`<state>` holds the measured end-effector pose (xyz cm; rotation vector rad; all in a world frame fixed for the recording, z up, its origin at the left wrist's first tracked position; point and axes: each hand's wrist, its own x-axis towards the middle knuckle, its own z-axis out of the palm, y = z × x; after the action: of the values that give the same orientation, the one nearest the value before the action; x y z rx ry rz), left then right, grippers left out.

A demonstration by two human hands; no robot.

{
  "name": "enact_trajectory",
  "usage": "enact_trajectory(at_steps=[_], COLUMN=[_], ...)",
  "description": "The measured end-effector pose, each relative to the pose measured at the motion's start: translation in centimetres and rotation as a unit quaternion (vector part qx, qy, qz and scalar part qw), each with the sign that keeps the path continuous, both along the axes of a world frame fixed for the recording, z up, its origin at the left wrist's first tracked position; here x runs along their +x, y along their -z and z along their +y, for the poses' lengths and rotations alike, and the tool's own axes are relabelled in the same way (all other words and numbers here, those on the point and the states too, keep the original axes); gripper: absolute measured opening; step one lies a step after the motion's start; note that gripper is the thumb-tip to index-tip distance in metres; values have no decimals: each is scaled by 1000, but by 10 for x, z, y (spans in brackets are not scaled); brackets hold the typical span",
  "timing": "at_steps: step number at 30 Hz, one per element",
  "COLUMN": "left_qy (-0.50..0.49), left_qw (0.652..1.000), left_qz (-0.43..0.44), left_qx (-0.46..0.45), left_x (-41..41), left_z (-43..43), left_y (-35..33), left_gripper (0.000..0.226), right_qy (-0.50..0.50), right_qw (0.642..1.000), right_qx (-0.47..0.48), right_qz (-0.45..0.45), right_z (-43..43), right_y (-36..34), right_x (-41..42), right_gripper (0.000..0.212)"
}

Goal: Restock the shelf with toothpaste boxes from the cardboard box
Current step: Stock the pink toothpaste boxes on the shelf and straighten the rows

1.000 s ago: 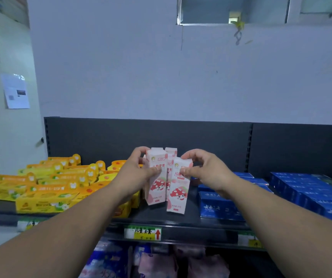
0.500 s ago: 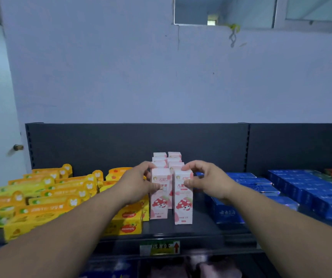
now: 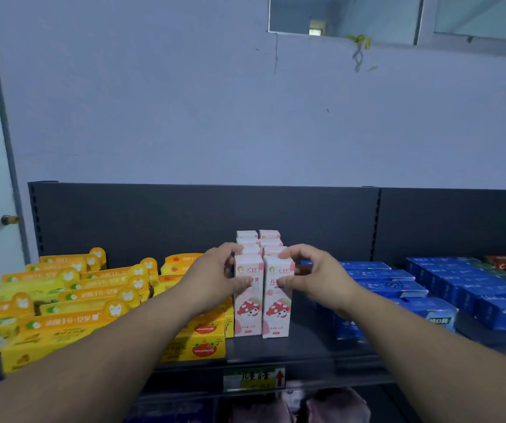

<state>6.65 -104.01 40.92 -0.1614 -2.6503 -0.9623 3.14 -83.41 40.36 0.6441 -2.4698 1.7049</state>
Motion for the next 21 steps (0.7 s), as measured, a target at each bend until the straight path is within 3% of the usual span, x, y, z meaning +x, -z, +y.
enact_trajectory(at_steps=[4, 7, 10, 15, 21], left_qy=[-57, -75, -50, 37, 100], left_qw=[989, 959, 936, 939, 944], left_qz=[120, 195, 205, 213, 173], left_qx=[-72, -193, -283, -267, -263], left_x=[4, 9, 14, 25, 45], left_z=[10, 31, 59, 112, 204], left_y=[-2, -3, 6, 25, 49], left_gripper=[63, 62, 69, 70, 69], right_qy=[100, 231, 290, 354, 434], right_qw=[992, 948, 887, 822, 764], right_qx=[14, 164, 315, 406, 456], right_qz=[77, 143, 173, 186, 140], right_z=[9, 23, 41, 87, 168], right_y=[2, 5, 14, 34, 44], right_x=[4, 14, 32, 66, 126], right_gripper=[28, 37, 50, 61, 69])
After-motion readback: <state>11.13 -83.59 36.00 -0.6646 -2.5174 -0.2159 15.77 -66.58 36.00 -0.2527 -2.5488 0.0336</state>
